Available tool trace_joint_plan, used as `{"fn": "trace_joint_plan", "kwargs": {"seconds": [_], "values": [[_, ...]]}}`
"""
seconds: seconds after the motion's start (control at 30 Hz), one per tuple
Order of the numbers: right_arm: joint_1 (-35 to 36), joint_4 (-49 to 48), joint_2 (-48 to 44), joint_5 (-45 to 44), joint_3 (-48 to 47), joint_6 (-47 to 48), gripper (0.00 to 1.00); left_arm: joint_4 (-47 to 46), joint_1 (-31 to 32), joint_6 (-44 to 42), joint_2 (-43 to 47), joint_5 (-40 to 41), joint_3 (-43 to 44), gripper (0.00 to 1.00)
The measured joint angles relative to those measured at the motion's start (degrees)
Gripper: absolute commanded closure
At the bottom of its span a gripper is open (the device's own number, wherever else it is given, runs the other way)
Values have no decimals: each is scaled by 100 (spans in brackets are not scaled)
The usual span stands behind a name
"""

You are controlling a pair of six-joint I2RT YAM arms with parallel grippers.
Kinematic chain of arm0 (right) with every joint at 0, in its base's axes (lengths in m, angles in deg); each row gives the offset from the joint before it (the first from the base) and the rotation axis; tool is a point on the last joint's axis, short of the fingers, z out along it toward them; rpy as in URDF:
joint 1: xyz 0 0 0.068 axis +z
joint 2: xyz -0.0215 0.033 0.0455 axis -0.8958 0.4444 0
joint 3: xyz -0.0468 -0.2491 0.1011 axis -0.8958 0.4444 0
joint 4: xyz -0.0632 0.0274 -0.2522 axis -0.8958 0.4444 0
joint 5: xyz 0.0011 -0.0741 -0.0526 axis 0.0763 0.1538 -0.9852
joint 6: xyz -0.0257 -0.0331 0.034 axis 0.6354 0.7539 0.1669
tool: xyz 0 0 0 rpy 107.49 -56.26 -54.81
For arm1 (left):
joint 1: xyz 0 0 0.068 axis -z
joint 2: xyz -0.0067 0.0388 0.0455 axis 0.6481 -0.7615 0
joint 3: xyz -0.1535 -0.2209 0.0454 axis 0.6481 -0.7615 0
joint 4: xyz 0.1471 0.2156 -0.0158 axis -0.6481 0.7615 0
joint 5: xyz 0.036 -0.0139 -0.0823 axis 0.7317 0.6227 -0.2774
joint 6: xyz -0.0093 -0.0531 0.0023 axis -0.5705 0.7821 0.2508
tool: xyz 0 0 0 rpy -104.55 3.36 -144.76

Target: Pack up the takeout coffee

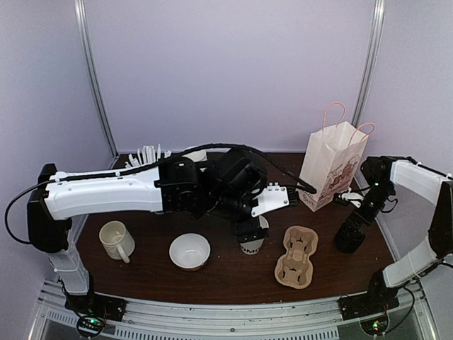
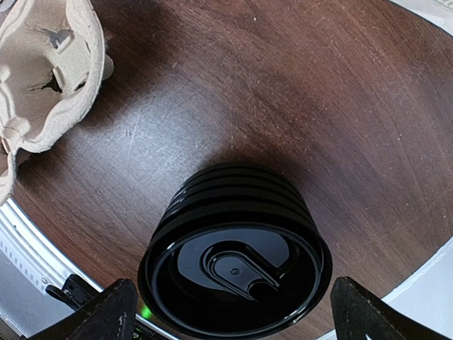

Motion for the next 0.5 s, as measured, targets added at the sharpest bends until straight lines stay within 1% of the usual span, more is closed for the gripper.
{"fn": "trace_joint_plan", "kwargs": {"seconds": [0.5], "values": [[9,-79,81,-39,155,-7,0,-107,0,116,-9,-173,-7,14]]}}
